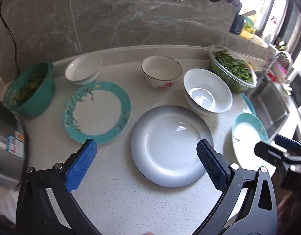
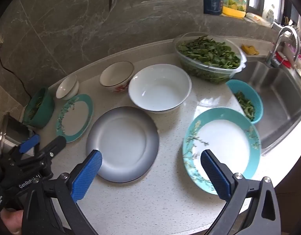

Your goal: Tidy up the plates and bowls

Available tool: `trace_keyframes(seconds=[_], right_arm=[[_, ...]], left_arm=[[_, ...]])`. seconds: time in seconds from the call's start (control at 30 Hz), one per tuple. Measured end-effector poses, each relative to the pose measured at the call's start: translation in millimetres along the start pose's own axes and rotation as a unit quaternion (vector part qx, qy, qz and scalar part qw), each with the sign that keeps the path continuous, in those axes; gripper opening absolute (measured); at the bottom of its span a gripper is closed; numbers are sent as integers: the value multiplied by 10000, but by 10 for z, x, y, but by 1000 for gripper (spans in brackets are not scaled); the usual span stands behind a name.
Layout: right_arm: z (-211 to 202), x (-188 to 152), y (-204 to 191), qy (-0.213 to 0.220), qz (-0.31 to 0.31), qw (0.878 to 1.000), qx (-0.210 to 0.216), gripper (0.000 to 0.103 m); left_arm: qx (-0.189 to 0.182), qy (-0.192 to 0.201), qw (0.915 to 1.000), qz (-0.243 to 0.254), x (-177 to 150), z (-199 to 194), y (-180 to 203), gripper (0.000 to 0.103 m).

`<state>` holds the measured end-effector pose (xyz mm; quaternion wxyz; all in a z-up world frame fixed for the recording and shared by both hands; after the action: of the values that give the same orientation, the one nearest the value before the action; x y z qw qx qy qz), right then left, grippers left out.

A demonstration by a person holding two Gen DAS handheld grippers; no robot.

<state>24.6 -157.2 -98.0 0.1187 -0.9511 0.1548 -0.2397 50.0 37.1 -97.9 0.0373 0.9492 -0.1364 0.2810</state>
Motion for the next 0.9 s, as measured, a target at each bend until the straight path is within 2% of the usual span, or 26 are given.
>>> trace_keyframes(seconds=[0.07, 0.13, 0.17, 0.27, 0.33, 0.4, 0.47, 0.5, 0.57, 0.63, 0.7, 0.73, 0.83, 0.9], right_arm=[[5, -37, -46, -157, 65, 9990, 412, 103], [73, -87, -114, -420, 223, 9948, 898, 103], [143, -115, -176, -587, 331, 9907, 1181, 103], [195, -159, -251, -955, 483, 9722, 2084, 103], [250, -158, -288, -1150, 345, 9648, 2341, 100], [376, -93, -287, -1351, 347, 9586, 2483, 88], [539, -26, -257, -1509, 538, 9535, 2552, 80], [652, -14, -229, -1560, 571, 9522, 2562, 77], [854, 46, -219, -1751, 536, 9507, 2503, 76], [1005, 74, -190, -1939, 473, 9471, 2512, 76], [1121, 90, -135, -2093, 446, 9442, 2503, 70], [1174, 97, -101, -2140, 455, 9444, 2454, 67], [1265, 86, 19, -2095, 482, 9484, 2329, 54], [1314, 83, 57, -2177, 509, 9487, 2237, 52]], left_arm=[[-408, 124, 9988, -240, -135, 41, -107, 103], [-928, 226, 9931, -679, -288, 129, -243, 103], [-1014, 172, 9920, -737, -359, 191, -297, 103], [-1179, 67, 9924, -344, -518, 341, -307, 103], [-1387, -192, 9897, -280, -619, 485, -296, 103], [-1332, -669, 9879, -422, -740, 716, -348, 102], [-1023, -858, 9896, -542, -811, 903, -485, 100], [-932, -841, 9904, -581, -811, 968, -525, 94], [-998, -900, 9882, -736, -831, 1130, -569, 84], [-1113, -1004, 9841, -957, -865, 1294, -588, 80], [-1128, -1092, 9827, -983, -874, 1376, -578, 67], [-1138, -1128, 9821, -987, -873, 1435, -577, 64], [-1237, -1106, 9808, -1025, -808, 1529, -575, 63], [-1299, -1179, 9795, -992, -773, 1512, -499, 63]])
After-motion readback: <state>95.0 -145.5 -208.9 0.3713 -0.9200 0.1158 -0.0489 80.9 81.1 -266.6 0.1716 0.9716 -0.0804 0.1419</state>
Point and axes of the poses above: each gripper's, at about its wrist camera, not at the fingertips, and z roughly the way its jaws point, y to its right, x to its top, the point moved 9 cm from there along z, roughly the way its jaws point, and after that the axes turned 13 degrees about z, right-handed, at the moved point
